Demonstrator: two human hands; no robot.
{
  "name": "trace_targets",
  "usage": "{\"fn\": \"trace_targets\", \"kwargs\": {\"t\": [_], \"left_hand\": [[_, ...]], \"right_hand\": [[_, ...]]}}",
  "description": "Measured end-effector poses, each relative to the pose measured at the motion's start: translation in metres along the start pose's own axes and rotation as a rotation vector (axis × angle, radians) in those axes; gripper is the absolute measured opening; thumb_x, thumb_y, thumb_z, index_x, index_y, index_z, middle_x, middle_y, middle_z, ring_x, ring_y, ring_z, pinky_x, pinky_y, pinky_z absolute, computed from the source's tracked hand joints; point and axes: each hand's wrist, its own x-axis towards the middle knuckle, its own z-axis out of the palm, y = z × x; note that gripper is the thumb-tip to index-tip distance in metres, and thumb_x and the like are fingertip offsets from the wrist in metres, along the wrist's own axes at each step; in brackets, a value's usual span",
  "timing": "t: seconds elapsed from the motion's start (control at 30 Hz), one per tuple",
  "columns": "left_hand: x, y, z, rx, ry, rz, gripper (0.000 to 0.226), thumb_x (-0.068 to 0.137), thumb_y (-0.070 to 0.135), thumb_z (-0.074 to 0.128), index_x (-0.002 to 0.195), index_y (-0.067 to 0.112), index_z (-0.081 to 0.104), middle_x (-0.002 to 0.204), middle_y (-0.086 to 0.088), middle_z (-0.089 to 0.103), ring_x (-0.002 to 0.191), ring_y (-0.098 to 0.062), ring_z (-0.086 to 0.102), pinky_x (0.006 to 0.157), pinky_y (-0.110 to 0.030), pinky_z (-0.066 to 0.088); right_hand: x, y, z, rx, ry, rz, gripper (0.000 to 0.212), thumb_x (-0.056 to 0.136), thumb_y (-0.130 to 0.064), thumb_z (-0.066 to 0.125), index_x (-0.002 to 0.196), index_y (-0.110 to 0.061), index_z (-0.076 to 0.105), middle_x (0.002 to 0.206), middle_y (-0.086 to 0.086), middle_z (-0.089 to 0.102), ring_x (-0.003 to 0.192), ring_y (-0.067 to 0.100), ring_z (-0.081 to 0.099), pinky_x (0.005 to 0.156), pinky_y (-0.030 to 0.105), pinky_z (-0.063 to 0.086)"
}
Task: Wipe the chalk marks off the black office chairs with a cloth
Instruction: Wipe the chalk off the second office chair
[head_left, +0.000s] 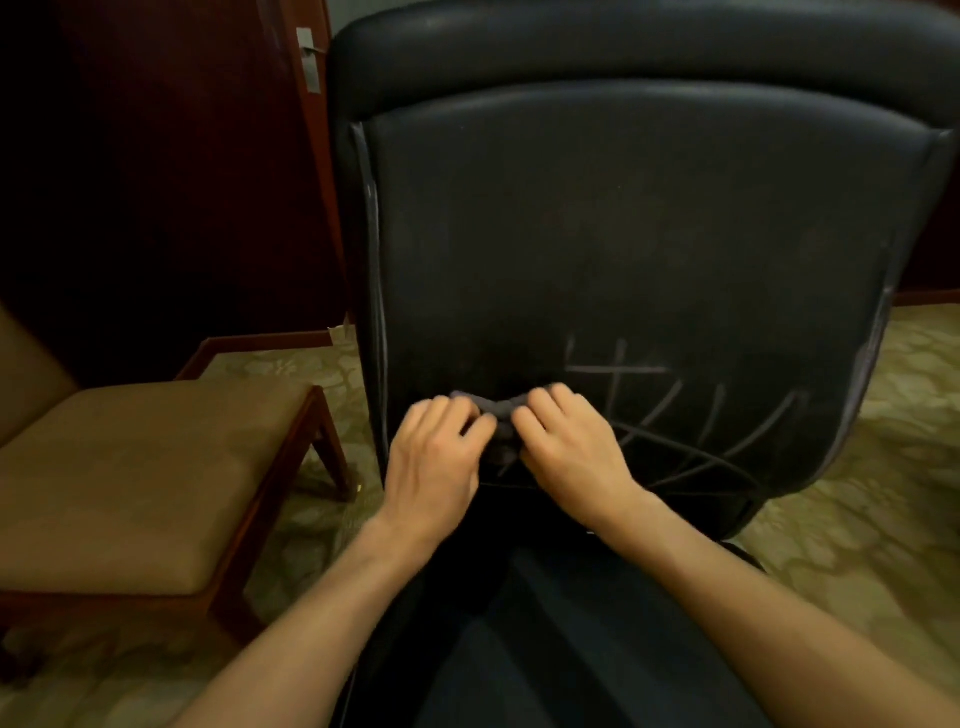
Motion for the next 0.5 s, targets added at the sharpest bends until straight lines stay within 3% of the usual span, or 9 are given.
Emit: {"fn": "trace_targets", "kwargs": {"t": [0.23,0.37,0.5], "left_hand": [[0.106,0.014,-0.035,0.003,0.223,-0.094,0.023,0.083,0.005,0.061,0.102,0.013,0.069,0.098,-0.007,0.063,0.088,-0.03,0.057,0.077,-0.041,0.042],[0.094,0.023,-0.02,-0.029,0.169,-0.114,0.023,0.082,0.005,0.06,0.103,0.014,0.068,0.099,-0.007,0.062,0.089,-0.03,0.056,0.077,-0.04,0.041],[0.034,0.032,0.01,-0.092,0.068,-0.077,0.021,0.081,0.004,0.064,0.1,0.013,0.069,0.096,-0.005,0.061,0.084,-0.028,0.058,0.075,-0.037,0.04]], "right_hand": [[0.067,0.052,-0.057,-0.063,0.171,0.221,0.014,0.075,-0.009,0.059,0.088,-0.004,0.058,0.09,0.017,0.057,0.08,0.037,0.053,0.063,0.044,0.043],[0.047,0.045,-0.039,-0.038,0.169,0.298,0.015,0.074,-0.008,0.062,0.087,-0.005,0.057,0.091,0.018,0.056,0.084,0.036,0.049,0.068,0.045,0.043],[-0.012,0.024,-0.021,0.005,0.027,0.177,0.009,0.079,-0.013,0.056,0.084,-0.006,0.057,0.087,0.014,0.056,0.079,0.032,0.048,0.064,0.044,0.047]]}}
